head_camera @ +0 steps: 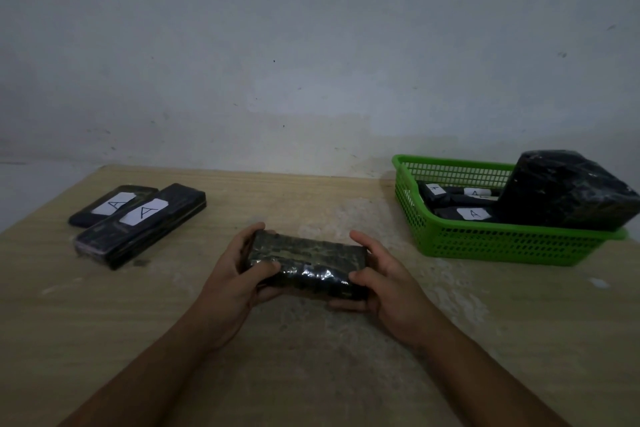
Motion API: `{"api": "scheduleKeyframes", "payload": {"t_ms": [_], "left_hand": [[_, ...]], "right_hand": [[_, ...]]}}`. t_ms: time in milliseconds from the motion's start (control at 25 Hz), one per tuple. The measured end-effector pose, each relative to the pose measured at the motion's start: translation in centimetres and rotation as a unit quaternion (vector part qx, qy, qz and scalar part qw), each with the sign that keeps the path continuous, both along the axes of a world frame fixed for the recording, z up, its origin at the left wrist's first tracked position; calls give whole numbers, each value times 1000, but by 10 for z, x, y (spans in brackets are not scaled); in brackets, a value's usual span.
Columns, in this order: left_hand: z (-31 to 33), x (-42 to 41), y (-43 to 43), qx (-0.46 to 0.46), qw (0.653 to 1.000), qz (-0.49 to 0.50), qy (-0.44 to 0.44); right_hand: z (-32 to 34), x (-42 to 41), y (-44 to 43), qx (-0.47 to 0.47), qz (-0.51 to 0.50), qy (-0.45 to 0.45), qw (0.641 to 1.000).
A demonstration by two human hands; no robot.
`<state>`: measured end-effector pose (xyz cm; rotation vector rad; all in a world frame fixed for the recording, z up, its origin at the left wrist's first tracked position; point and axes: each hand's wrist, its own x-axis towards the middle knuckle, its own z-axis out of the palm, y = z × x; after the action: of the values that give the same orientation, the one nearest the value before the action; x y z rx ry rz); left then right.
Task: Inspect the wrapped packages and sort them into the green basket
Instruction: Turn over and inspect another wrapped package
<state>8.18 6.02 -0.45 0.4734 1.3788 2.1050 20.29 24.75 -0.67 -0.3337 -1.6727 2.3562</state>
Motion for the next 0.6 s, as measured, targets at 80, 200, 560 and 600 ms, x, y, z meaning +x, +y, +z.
{"api": "scheduleKeyframes", "payload": {"t_ms": [80,200,560,600], "left_hand": [[2,1,0,5,1000,-13,-14],[5,0,-2,8,998,-38,-55],[3,4,-2,0,999,-27,21],[3,5,-1,-6,1000,-28,5]], "right_hand": [[2,1,1,12,-11,10,1000],[1,0,2,16,-25,29,999],[0,-8,-1,20,-93,-2,995],[-2,-7,-1,36,-99,6,994]]}}
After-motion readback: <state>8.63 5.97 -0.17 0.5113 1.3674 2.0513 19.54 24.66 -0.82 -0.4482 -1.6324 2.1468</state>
